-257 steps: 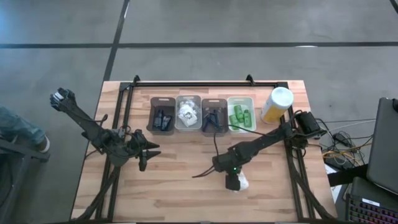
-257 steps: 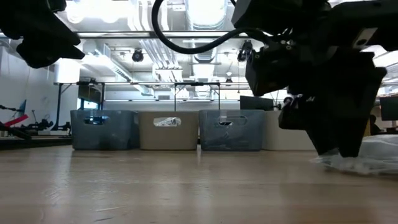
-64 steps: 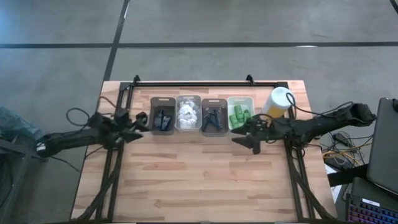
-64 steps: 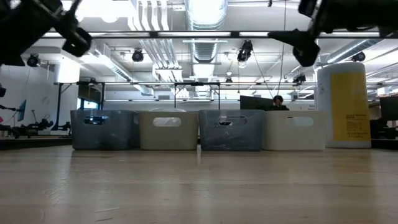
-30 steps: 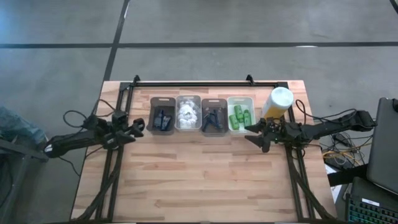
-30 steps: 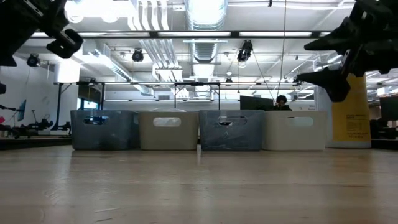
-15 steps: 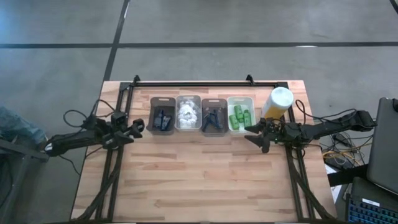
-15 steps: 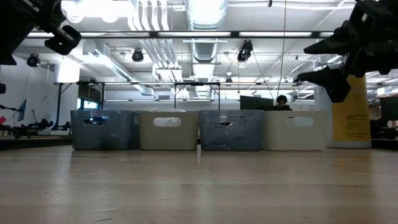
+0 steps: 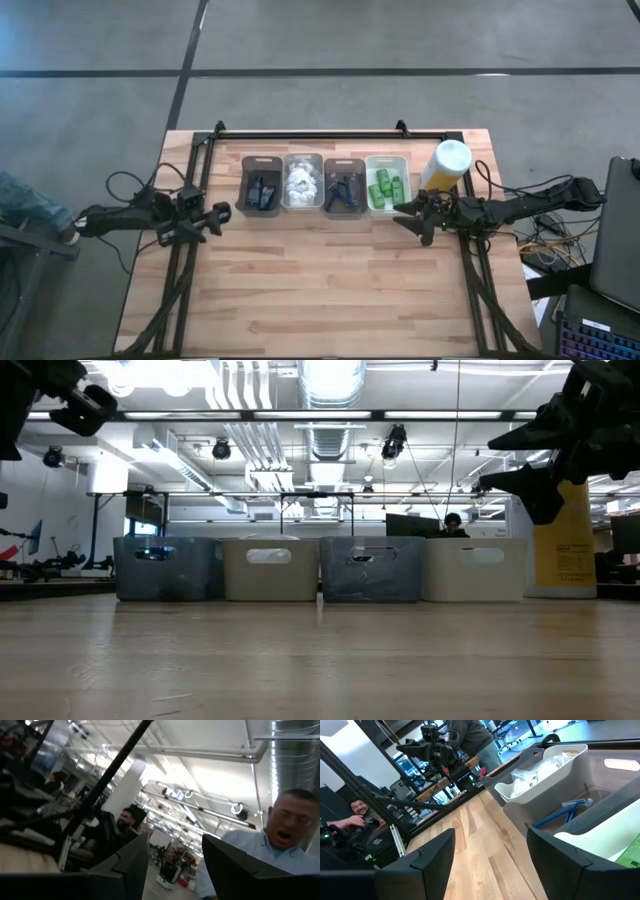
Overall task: Pick & Place Travel size toiletries
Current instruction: Return to Home Position
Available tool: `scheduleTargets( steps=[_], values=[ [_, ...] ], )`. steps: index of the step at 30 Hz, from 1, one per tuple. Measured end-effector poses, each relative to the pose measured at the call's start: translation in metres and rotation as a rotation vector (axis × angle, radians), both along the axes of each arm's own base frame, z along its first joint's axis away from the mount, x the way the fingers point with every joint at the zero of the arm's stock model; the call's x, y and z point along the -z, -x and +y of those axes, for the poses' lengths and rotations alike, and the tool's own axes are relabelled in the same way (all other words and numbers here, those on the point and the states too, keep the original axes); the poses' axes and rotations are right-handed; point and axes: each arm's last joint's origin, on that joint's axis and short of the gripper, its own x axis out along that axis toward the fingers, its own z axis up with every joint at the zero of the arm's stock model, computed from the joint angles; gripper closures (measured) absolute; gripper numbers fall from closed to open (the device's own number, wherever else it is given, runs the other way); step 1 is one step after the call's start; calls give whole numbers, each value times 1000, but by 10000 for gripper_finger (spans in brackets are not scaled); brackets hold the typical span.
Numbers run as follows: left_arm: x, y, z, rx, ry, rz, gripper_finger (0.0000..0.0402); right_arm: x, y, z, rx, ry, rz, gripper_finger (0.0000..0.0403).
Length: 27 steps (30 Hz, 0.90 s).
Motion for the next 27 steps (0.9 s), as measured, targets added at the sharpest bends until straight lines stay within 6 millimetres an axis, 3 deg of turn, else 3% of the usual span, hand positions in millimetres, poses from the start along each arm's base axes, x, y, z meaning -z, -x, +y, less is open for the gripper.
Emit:
scheduleTargets(
  steps=[4,13,22,27],
  values=[
    [-2,1,0,-47,-15,-46,213,0,0,0,0,0,0,168],
    [-4,-1,2,-425,-135,-189,213,0,0,0,0,0,-1,177],
    [-4,-1,2,-388,-69,-152,213,0,0,0,0,0,-1,161],
    [1,-5,0,-505,-436,-283,213,0,0,0,1,1,1,145]
  ],
)
